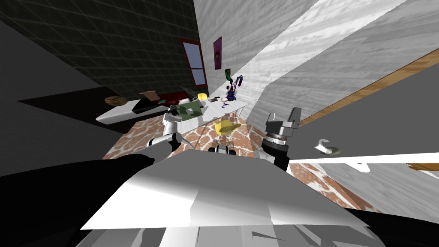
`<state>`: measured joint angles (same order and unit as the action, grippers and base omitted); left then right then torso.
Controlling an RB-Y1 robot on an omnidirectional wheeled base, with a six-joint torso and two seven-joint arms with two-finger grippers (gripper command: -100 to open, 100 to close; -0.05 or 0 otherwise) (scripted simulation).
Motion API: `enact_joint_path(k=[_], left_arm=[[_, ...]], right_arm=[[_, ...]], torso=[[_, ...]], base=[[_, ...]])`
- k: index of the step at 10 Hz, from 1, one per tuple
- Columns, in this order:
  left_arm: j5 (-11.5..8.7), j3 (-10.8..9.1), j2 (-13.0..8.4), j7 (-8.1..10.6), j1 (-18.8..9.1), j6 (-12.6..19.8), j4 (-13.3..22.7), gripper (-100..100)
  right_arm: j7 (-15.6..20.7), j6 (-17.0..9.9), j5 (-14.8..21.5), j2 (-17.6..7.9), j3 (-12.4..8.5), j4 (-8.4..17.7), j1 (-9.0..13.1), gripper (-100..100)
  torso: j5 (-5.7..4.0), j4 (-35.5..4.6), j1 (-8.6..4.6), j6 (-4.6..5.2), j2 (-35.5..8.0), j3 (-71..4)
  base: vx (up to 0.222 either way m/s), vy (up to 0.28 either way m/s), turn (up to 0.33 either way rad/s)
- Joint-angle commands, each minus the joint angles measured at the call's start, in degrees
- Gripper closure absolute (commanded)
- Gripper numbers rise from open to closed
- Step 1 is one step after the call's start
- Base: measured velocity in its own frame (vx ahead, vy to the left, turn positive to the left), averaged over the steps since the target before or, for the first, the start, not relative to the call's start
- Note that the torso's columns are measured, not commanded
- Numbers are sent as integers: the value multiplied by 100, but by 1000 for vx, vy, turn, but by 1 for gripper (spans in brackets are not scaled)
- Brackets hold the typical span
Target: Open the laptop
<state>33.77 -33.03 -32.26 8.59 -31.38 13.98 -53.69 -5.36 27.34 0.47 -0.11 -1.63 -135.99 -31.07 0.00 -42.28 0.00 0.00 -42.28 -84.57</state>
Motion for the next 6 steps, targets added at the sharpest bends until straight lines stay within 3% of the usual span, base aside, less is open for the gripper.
enact_joint_path(k=[1,3,4,6], left_arm=[[-415,241,-280,-355,-103,275,206,100],[-710,241,-280,-355,-103,275,206,100],[-904,479,-556,-640,-201,549,406,100],[-1273,479,-556,-709,-201,549,406,100]], right_arm=[[0,0,0,0,0,0,0,0],[0,0,0,0,0,0,0,0],[0,0,0,0,0,0,0,0],[0,0,0,0,0,0,0,0]], torso=[[-1,-1,1,2,0,0],[1,1,2,0,2,-1],[0,0,1,0,1,-1],[2,1,5,1,2,-1]], base=[[-2,6,-36],[0,0,0],[1,4,-57],[-1,4,-17]])
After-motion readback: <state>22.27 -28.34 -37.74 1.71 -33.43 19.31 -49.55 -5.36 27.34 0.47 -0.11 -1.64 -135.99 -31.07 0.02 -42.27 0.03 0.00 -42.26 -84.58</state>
